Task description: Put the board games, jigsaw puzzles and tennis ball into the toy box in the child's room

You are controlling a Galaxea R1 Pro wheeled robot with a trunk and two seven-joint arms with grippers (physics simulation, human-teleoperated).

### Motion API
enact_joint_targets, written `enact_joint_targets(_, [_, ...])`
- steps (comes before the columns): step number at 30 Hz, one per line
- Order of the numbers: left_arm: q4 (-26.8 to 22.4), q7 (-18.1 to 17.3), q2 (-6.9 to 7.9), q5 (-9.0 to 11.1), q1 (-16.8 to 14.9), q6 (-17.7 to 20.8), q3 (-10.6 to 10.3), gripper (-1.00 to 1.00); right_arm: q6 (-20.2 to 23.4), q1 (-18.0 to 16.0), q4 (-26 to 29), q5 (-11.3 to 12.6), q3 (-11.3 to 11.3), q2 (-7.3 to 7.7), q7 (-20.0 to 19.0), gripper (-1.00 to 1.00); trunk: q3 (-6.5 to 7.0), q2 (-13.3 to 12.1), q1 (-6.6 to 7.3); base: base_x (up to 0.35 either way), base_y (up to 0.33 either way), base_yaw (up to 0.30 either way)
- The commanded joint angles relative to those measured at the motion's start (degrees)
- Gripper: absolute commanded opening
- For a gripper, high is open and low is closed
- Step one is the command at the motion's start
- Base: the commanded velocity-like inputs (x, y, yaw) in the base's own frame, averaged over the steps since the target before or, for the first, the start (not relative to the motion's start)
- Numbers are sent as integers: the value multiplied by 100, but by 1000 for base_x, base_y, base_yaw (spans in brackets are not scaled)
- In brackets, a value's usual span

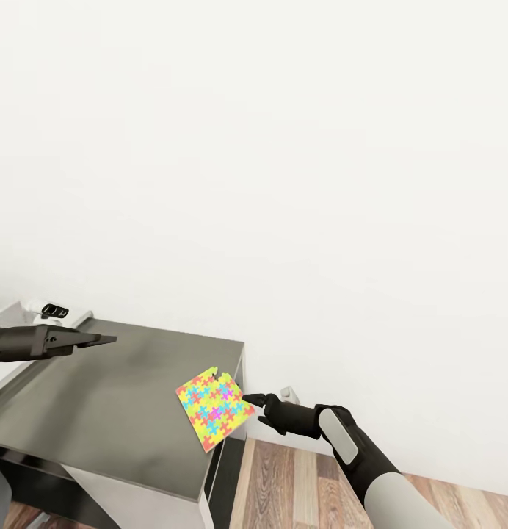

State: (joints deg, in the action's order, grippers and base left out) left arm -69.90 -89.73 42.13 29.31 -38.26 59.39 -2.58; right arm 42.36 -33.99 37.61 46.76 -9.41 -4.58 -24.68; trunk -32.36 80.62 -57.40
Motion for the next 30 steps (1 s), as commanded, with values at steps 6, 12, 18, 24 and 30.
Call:
enact_joint_targets(6, [6,-27,6,5,-6,61,-15,100,18,-5,1,0,0,1,-11,100,-42,85,-44,0,0,0])
enact_joint_targets(12, [11,-27,6,5,-6,61,-11,100,18,-4,1,0,0,1,-11,100,-42,85,-44,0,1,0])
enact_joint_targets(18, [11,-27,6,5,-6,61,-7,100,18,-4,1,0,0,1,-11,100,-42,85,-44,0,102,0])
enact_joint_targets(24, [11,-27,6,5,-6,61,-6,100,18,-4,1,-3,0,1,-11,100,-42,85,-44,0,53,0])
enact_joint_targets(30, [11,-27,6,5,-6,61,-6,100,18,-5,1,-4,0,1,-11,100,-42,85,-44,0,6,0])
